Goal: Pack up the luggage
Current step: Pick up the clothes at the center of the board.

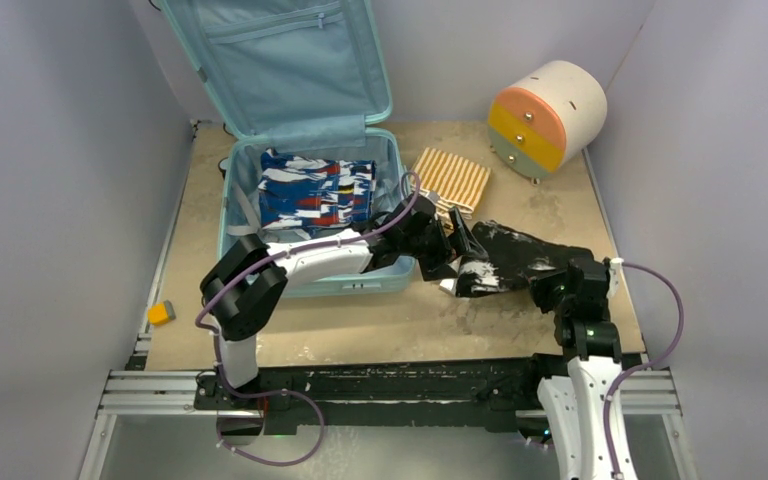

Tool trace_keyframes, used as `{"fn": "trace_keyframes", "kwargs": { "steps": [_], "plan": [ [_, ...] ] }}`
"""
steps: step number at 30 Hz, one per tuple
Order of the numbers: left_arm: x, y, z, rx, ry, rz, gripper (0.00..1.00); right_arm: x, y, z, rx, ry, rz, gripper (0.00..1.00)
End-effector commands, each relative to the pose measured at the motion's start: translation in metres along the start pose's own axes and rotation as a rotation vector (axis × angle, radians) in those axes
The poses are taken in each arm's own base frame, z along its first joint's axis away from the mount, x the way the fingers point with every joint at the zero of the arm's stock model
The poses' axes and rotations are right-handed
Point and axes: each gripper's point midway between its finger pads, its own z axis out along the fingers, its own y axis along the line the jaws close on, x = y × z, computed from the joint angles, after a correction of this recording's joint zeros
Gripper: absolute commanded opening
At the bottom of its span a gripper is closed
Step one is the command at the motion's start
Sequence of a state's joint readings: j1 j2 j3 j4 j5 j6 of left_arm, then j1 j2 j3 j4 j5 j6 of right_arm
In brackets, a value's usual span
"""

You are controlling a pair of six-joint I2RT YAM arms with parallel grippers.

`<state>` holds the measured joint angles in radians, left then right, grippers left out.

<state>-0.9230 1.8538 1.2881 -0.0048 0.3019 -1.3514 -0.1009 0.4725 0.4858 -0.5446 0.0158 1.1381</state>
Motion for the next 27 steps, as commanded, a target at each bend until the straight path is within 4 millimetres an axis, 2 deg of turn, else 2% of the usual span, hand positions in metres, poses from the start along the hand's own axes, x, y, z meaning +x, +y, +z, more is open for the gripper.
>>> {"fn": "trace_keyframes", "kwargs": {
  "steps": [1,6,9,12,16,20,27],
  "plan": [
    [0.013,0.005,0.001,-0.082,0.002,-0.050,0.95,-0.013,0.031,-0.014,-0.135,-0.062,-0.057,0.00],
    [-0.001,-0.005,-0.024,-0.103,-0.117,-0.012,0.96,-0.023,0.056,-0.025,-0.242,-0.105,-0.066,0.00],
    [-0.011,-0.022,-0.050,-0.080,-0.195,0.032,0.96,-0.025,0.066,-0.029,-0.260,-0.106,-0.080,0.00],
    [-0.021,-0.039,-0.079,-0.057,-0.262,0.086,0.96,-0.030,0.083,-0.043,-0.312,-0.124,-0.108,0.00],
    [-0.040,-0.061,-0.122,-0.035,-0.391,0.176,0.96,-0.053,0.123,-0.076,-0.413,-0.221,-0.202,0.00],
    [-0.059,-0.075,-0.173,-0.015,-0.540,0.237,0.96,-0.063,0.165,-0.106,-0.525,-0.245,-0.262,0.00],
    [-0.086,-0.070,-0.252,-0.070,-0.792,0.308,0.96,-0.053,0.244,-0.148,-0.756,-0.136,-0.334,0.00]
  ]
}}
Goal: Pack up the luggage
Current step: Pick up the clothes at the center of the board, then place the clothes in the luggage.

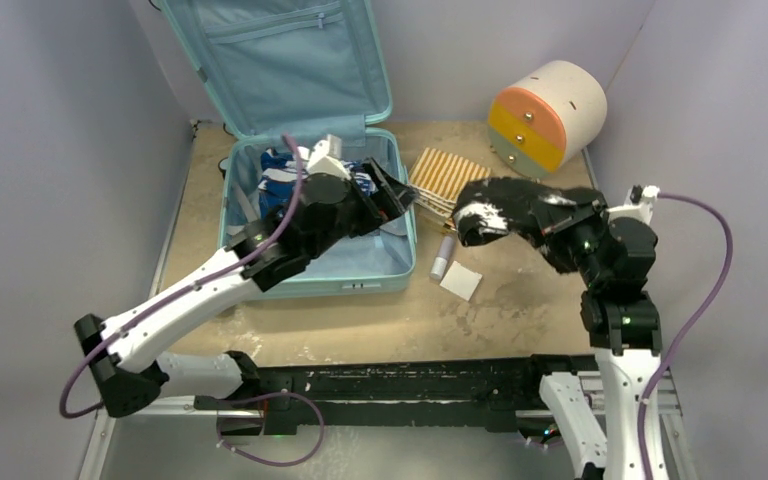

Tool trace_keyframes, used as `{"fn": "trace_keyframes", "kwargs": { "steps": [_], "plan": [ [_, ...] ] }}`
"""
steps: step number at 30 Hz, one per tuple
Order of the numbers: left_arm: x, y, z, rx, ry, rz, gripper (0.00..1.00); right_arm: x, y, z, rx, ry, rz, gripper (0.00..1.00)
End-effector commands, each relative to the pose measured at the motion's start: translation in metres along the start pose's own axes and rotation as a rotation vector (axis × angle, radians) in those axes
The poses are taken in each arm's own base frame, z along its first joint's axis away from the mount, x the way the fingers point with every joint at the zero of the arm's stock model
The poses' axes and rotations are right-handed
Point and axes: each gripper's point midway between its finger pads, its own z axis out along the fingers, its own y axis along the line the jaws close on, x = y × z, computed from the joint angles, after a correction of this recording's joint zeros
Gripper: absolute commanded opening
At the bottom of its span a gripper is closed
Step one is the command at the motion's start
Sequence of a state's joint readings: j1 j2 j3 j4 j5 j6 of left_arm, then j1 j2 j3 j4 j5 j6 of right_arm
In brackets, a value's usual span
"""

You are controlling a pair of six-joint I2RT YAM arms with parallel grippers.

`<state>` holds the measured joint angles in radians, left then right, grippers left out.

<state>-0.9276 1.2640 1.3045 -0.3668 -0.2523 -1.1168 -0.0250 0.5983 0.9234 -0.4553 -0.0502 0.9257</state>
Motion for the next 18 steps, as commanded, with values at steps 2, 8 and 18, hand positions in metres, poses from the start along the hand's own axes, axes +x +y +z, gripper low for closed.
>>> {"fn": "trace_keyframes", "kwargs": {
  "steps": [2,8,18],
  "plan": [
    [-0.058,0.027,-0.041,-0.113,-0.245,0.128,0.96,-0.040,0.124,-0.018,-0.410,-0.039,-0.082,0.00],
    [-0.094,0.057,-0.085,-0.214,-0.416,0.194,0.96,-0.027,0.176,0.004,-0.519,0.038,-0.108,0.00],
    [-0.121,0.098,-0.134,-0.342,-0.579,0.250,0.96,0.054,0.280,0.057,-0.651,0.088,-0.191,0.00]
  ]
}}
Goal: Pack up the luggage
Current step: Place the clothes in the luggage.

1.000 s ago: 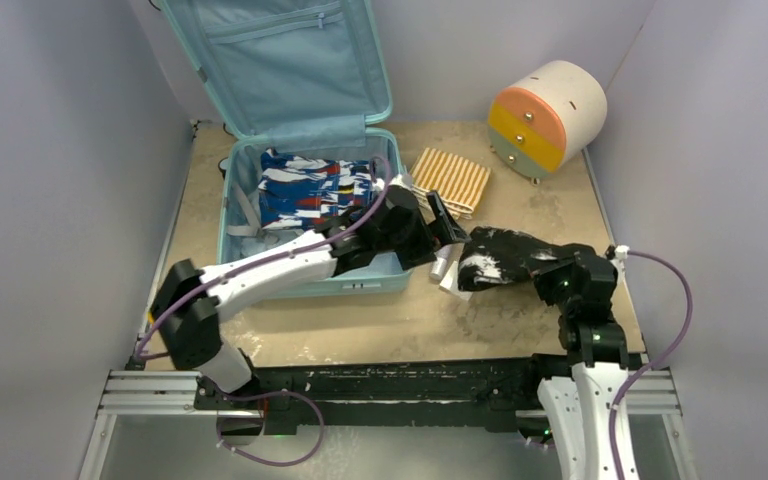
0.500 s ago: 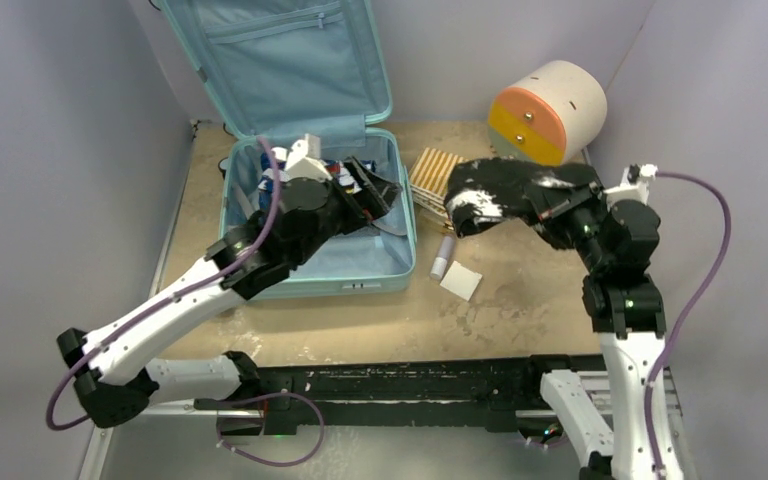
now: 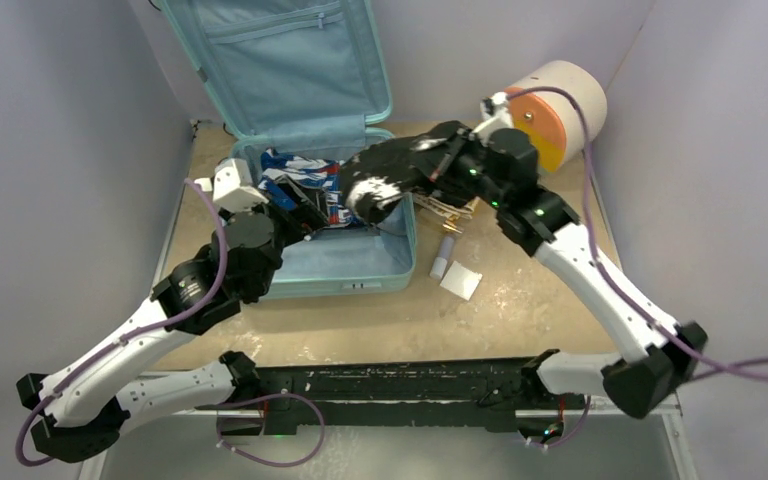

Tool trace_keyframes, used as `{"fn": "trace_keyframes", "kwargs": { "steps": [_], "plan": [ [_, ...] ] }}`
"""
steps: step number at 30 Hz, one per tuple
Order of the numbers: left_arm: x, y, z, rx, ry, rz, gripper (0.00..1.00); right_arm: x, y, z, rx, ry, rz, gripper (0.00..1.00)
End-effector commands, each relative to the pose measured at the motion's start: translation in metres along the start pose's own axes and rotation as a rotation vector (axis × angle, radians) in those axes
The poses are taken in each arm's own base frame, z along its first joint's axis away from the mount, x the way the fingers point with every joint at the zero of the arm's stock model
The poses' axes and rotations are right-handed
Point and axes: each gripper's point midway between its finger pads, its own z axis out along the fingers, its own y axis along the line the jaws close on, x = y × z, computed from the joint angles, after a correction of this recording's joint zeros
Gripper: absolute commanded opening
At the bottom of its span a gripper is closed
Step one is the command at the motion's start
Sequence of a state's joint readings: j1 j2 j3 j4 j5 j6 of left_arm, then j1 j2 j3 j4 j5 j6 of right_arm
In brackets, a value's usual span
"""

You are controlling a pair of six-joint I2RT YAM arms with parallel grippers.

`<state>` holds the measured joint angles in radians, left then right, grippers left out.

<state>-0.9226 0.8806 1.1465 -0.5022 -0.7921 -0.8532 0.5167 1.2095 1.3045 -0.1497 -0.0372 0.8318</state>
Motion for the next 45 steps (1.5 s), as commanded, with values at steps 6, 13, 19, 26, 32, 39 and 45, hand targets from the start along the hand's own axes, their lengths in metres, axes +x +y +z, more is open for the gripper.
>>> {"fn": "trace_keyframes", "kwargs": {
  "steps": [6,13,19,26,32,39,45],
  "plan": [
    [-0.040,0.043,-0.018,-0.121,-0.158,0.058,0.96,-0.075,0.119,0.059,-0.280,-0.304,-0.060,0.00],
    [-0.052,0.055,-0.020,-0.172,-0.219,0.109,0.96,-0.071,0.167,0.128,-0.377,-0.293,-0.101,0.00],
    [-0.032,0.071,-0.013,-0.217,-0.215,0.122,0.96,-0.005,0.133,0.175,-0.338,-0.206,-0.053,0.00],
    [0.001,0.091,-0.005,-0.270,-0.165,0.131,0.96,0.100,0.052,0.211,-0.189,-0.055,0.031,0.00],
    [0.018,0.103,-0.004,-0.299,-0.133,0.109,0.96,0.154,0.025,0.217,-0.125,0.020,0.087,0.00],
    [0.019,0.108,-0.009,-0.303,-0.119,0.082,0.96,0.156,0.033,0.222,-0.130,-0.004,0.159,0.00],
    [0.003,0.108,-0.018,-0.297,-0.146,0.058,0.96,0.099,0.085,0.224,-0.197,-0.117,0.141,0.00]
  ]
}}
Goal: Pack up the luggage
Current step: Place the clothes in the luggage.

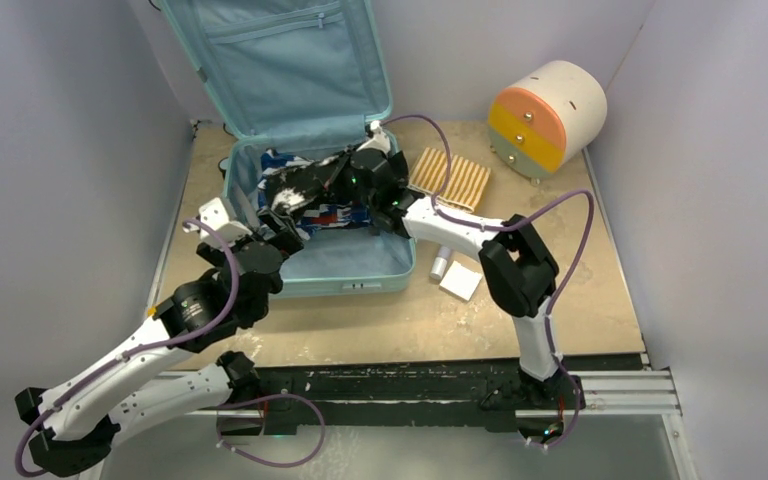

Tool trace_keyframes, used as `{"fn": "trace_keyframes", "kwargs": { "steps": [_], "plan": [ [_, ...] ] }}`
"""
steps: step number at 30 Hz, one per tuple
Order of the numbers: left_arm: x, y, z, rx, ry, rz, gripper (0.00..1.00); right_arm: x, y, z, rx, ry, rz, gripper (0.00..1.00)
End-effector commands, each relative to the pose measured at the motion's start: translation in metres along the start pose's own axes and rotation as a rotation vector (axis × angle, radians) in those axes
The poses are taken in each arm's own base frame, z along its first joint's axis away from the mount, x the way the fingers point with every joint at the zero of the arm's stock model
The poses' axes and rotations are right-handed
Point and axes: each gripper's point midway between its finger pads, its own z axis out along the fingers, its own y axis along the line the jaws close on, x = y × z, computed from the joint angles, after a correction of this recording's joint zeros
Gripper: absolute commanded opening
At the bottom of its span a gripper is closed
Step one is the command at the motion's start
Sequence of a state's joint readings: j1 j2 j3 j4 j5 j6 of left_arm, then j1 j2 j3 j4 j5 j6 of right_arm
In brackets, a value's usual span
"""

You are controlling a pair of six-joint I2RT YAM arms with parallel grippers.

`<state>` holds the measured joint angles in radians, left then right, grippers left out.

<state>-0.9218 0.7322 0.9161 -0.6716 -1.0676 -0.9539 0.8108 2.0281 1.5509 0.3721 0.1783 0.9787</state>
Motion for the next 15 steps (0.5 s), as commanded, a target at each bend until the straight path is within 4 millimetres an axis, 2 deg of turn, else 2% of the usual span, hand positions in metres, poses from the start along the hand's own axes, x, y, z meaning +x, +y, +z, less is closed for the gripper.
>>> {"fn": "trace_keyframes", "kwargs": {
  "steps": [1,3,5,7,9,12,15],
  "plan": [
    [-0.020,0.004,-0.005,-0.007,-0.035,-0.052,0.96,-0.084,0.103,-0.009,-0.214,-0.220,0.044,0.00],
    [-0.026,0.004,-0.007,-0.006,-0.047,-0.052,0.96,-0.110,0.126,-0.011,-0.253,-0.273,0.042,0.00],
    [-0.030,0.005,-0.008,-0.008,-0.055,-0.047,0.96,-0.127,0.139,-0.010,-0.274,-0.309,0.031,0.00],
    [-0.034,0.006,-0.009,-0.008,-0.061,-0.050,0.96,-0.138,0.145,-0.009,-0.282,-0.347,0.002,0.00],
    [-0.035,0.008,-0.010,-0.011,-0.068,-0.054,0.96,-0.140,0.143,-0.007,-0.287,-0.370,-0.026,0.00],
    [-0.033,0.013,-0.010,-0.014,-0.070,-0.058,0.96,-0.122,0.117,0.004,-0.243,-0.351,-0.015,0.00],
    [-0.028,0.017,-0.010,-0.013,-0.063,-0.070,0.96,-0.079,0.077,0.018,-0.184,-0.258,0.039,0.00]
  ]
}}
